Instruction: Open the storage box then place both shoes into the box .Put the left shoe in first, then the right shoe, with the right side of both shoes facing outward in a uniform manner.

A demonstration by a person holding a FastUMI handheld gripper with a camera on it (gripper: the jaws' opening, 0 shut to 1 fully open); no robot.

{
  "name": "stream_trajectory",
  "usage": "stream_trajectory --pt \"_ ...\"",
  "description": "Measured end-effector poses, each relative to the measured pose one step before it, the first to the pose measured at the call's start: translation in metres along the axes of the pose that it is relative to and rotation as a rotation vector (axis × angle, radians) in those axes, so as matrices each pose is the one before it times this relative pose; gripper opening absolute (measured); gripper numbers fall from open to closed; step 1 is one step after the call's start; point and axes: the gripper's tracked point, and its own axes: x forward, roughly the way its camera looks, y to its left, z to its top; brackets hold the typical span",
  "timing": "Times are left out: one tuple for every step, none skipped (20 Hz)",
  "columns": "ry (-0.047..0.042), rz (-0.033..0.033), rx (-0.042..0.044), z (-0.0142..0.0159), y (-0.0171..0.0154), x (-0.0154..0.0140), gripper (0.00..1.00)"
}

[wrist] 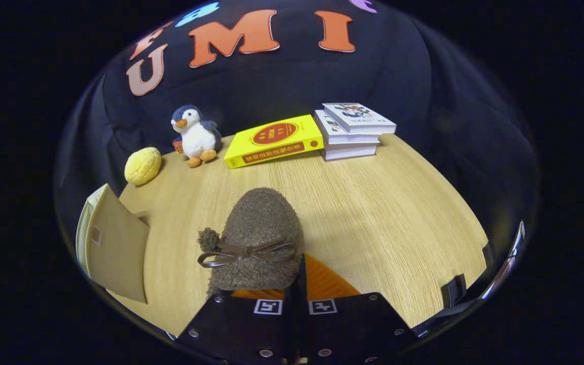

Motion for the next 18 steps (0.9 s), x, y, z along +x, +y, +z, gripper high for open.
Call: stream_trajectory --pt "-0.00701 0.00803 -0.00455 0.00815 0.01541 -0.00912 0.05" --pt "-0.0007 0.0133 -0.01 0.0065 0.01884 -0.00837 0.05" --pt "-0.00489 0.01825 -0.01471 0.00701 0.01817 -0.00822 0.05" --pt "-0.00153 0.01912 -0.01473 0.00689 0.01863 -0.00629 0.05" --pt "0.00003 0.02009 -0.0103 0.00637 0.01869 -0.00657 0.05" --pt "-0.00096 0.02072 -0.00688 0.00723 0.01929 -0.00531 0.05" --pt "0.00639 0.02447 -0.0092 0.0049 0.02022 -0.003 0.05" --pt "0.00926 0.0294 -0.00727 0.0036 0.02204 -0.00214 0.05" --pt "0.00162 0.04824 -0.02202 0.00602 0.02175 -0.00526 0.05" --pt "-0.01381 0.04104 -0.02672 0.00734 0.02384 -0.0006 0.05" --pt "-0.00427 0.02961 -0.02292 0.00431 0.02187 0.00134 0.05" --pt "0.00704 0.02269 -0.022 -0.00058 0.01941 0.00069 0.05" --pt "0.00646 0.01976 -0.01798 0.00002 0.01898 0.00116 0.05" --pt "0.00984 0.01745 -0.0154 0.00128 0.01772 0.00228 0.05" --pt "0.0136 0.01666 -0.00784 -0.00138 0.0165 0.00206 0.05" --pt "0.00614 0.01828 -0.00852 0.00053 0.01523 0.00328 0.05" --pt "0.00419 0.01777 -0.01058 0.00132 0.0131 0.00469 0.05" --pt "0.00598 0.01158 -0.01127 -0.00021 0.01192 0.00558 0.05"
